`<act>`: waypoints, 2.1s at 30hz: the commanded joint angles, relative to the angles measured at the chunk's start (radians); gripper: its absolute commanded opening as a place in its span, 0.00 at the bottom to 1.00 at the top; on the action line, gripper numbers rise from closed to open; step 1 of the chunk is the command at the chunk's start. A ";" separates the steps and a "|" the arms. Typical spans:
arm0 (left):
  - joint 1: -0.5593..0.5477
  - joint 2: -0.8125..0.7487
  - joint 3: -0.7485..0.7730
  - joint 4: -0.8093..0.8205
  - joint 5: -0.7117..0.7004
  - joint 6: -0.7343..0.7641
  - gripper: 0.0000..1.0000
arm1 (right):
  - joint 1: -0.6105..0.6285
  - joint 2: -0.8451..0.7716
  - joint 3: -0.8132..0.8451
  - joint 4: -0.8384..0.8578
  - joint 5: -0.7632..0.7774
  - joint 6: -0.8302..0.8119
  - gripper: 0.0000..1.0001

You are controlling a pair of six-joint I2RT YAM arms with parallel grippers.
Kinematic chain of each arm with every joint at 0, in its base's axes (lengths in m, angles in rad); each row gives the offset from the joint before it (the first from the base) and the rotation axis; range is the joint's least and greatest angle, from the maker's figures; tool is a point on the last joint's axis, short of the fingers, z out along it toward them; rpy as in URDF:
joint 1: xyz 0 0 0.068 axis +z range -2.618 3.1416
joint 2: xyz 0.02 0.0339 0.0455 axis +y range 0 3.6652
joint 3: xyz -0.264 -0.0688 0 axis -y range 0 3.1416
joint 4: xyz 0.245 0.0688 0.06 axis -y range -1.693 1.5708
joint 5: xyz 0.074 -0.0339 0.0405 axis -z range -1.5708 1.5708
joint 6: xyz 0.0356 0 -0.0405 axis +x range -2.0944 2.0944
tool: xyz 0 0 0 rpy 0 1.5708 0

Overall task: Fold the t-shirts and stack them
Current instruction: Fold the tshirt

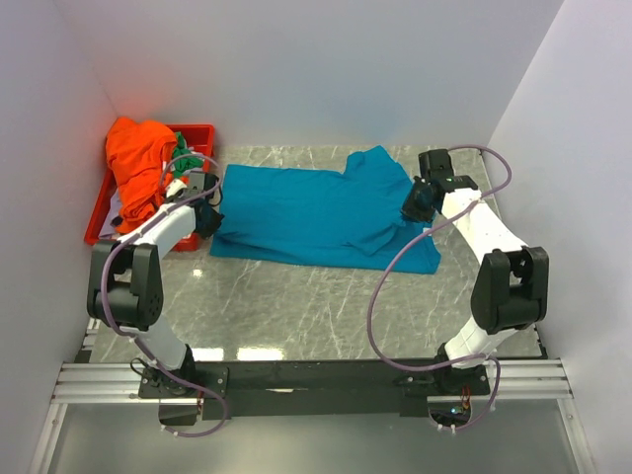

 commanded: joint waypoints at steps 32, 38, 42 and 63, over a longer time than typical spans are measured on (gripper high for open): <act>0.024 0.147 0.215 0.007 0.081 0.121 0.10 | -0.127 0.025 -0.004 0.119 -0.140 -0.015 0.00; 0.028 0.138 0.223 0.016 0.115 0.150 0.46 | -0.151 0.070 0.001 0.132 -0.170 -0.010 0.00; 0.028 0.068 0.162 0.053 0.127 0.148 0.61 | -0.153 0.107 0.024 0.133 -0.176 -0.007 0.28; -0.042 -0.029 -0.127 0.197 0.172 0.081 0.41 | 0.109 0.093 -0.266 0.383 -0.150 0.142 0.41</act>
